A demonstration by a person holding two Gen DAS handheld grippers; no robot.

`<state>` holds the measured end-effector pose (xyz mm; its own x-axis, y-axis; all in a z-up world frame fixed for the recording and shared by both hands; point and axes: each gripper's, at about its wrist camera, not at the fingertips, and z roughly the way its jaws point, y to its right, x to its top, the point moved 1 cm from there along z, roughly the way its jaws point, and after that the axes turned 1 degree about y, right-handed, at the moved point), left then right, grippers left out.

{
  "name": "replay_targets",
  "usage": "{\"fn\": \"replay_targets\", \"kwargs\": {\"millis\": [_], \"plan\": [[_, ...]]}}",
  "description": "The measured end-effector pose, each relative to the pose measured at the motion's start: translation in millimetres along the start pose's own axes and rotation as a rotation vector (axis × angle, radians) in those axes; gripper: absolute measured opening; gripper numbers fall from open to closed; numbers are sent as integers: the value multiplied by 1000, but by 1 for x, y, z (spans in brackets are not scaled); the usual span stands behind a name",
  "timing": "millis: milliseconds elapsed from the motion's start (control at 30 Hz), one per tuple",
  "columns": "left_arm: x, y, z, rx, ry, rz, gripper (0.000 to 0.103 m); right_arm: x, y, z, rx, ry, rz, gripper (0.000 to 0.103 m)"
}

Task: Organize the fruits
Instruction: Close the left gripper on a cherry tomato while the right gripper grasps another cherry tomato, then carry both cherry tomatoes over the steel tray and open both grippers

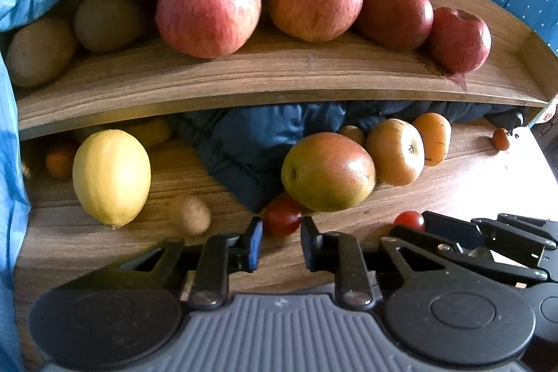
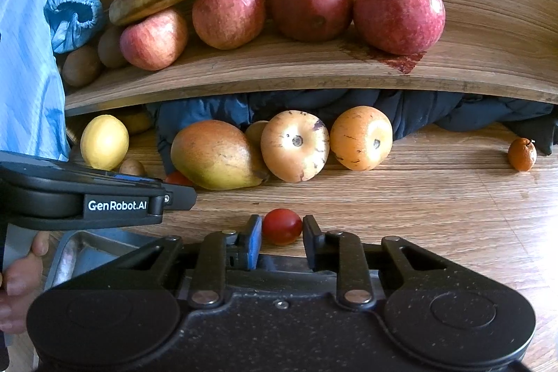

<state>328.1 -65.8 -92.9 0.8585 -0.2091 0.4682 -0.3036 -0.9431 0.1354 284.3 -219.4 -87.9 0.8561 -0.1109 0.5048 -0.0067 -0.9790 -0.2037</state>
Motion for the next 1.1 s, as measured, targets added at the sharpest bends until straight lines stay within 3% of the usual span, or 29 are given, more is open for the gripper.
{"fn": "replay_targets", "kwargs": {"millis": [533,1100], "plan": [[-15,-4,-20,1,14,-28,23,-3,-1,-10,23,21,0,27],[-38,-6,-49,64,47,-118,23,-4,-13,-33,120,32,-82,27]]}}
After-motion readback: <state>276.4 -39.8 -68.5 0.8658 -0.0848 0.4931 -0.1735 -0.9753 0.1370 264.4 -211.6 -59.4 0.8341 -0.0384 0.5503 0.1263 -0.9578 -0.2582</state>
